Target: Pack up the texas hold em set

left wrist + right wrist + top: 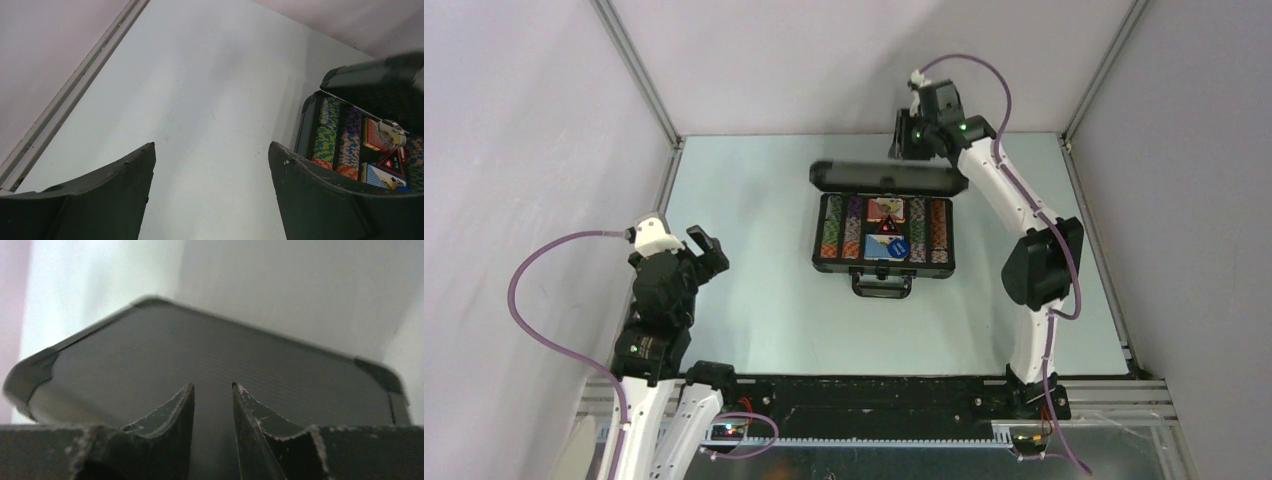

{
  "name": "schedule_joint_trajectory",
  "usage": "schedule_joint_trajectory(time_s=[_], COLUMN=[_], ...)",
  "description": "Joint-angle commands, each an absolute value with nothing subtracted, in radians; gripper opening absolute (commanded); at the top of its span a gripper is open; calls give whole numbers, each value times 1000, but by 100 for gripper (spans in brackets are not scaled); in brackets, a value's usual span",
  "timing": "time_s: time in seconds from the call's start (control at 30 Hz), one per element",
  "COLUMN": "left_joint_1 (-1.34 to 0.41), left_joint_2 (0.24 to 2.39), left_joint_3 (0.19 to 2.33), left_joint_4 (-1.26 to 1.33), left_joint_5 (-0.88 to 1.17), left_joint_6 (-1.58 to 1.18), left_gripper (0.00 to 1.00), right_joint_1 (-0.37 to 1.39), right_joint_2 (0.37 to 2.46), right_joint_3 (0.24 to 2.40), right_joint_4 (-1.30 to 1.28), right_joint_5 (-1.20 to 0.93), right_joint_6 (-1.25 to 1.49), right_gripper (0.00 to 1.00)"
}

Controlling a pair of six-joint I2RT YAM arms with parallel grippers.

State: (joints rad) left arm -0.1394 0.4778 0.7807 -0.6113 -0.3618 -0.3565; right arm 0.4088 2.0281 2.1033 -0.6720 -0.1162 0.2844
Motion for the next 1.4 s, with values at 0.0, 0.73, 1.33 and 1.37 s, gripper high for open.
schedule_joint_trajectory(time_s=[0.0, 0.73, 1.33, 1.37], left_joint_1=[-144, -211, -471, -472], left_joint_2=[483, 664, 838, 836], left_joint_3=[772, 857, 819, 807], left_joint_4=[-582, -581, -429, -428], left_joint_5=[-357, -205, -241, -235], left_joint_6=[-331, -450, -586, -588], left_gripper=[88, 81, 82, 82], right_joint_1=[446, 528, 581, 581], right_joint_2=[1913, 1298, 938, 931], right_joint_3=[1922, 1137, 546, 467], right_joint_4=[-784, -426, 75, 140], right_joint_5=[-158, 42, -80, -118], right_joint_6=[292, 401, 576, 571], right_gripper=[38, 40, 51, 54])
